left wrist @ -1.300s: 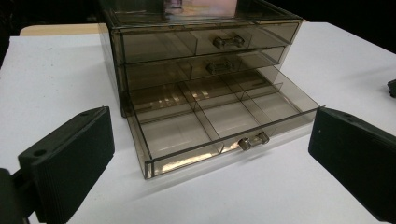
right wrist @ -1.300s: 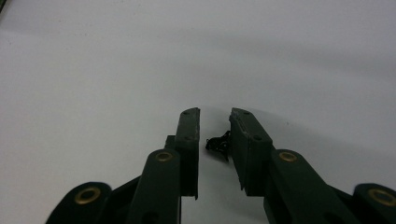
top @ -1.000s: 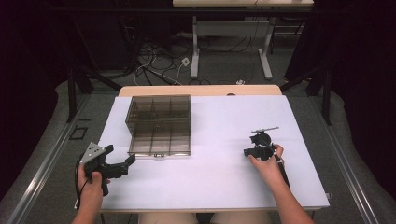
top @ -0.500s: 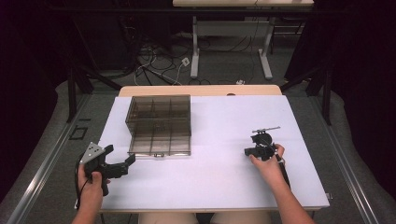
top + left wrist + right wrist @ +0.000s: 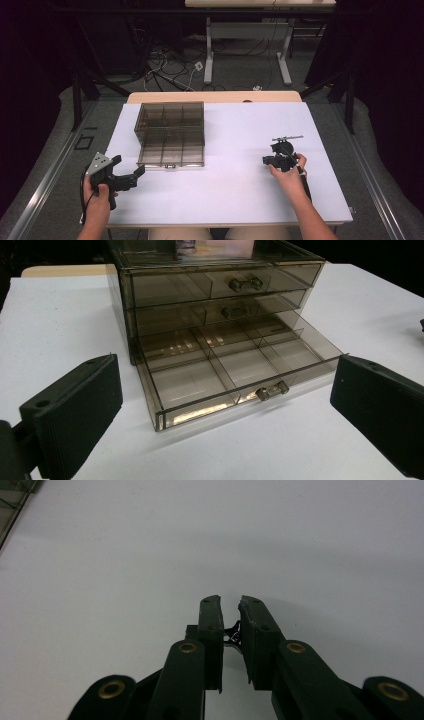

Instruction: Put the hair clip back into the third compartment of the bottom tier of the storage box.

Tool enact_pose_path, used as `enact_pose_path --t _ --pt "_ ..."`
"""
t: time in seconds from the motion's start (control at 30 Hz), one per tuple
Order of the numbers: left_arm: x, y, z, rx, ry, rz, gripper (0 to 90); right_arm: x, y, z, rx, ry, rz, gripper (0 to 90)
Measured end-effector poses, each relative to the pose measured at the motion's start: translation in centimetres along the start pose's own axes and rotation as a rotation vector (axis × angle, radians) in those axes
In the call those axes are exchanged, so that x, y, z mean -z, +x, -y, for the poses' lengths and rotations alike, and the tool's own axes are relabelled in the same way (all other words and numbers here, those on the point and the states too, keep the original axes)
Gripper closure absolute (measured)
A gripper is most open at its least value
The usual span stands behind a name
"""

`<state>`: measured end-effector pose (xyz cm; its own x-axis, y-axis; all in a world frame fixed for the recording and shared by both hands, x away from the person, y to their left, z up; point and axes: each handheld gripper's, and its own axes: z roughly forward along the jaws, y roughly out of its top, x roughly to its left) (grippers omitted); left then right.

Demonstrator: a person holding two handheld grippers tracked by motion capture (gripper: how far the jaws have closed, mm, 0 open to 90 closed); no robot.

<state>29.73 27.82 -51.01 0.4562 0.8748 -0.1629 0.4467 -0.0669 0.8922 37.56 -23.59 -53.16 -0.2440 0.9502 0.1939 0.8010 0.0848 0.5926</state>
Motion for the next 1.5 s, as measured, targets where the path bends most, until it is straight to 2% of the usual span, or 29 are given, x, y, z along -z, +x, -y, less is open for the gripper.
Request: enact_pose_path --t 0.2,0.57,0.77,0.87,0.93,1.07,1.5 --pt "0.0 0.0 0.0 0.0 0.0 0.0 0.2 0.3 0.0 -0.1 -0.007 -0.015 -0.006 80.2" --pt "0.0 0.0 0.0 -0.001 -0.001 -0.001 0.2 0.9 0.4 -0.4 0.013 -0.041 -0.005 80.2" --pt "-0.1 0.0 0.0 0.0 0.0 0.0 0.2 1.6 1.1 -0.9 0.028 -0.063 -0.027 80.2" --pt "-0.1 0.0 0.0 -0.002 0.0 0.001 0.2 1.8 1.2 -1.2 0.051 -0.064 -0.028 80.2" --pt "-0.1 0.0 0.0 -0.001 0.001 0.0 0.3 2.0 1.5 -1.4 0.044 -0.064 -0.034 80.2" --pt "0.0 0.1 0.0 -0.01 0.004 -0.002 0.2 2.2 1.8 -1.7 0.061 -0.069 -0.037 80.2" --pt "0.0 0.1 0.0 -0.007 0.002 -0.001 0.2 2.8 3.7 -2.8 0.109 -0.074 -0.067 80.2"
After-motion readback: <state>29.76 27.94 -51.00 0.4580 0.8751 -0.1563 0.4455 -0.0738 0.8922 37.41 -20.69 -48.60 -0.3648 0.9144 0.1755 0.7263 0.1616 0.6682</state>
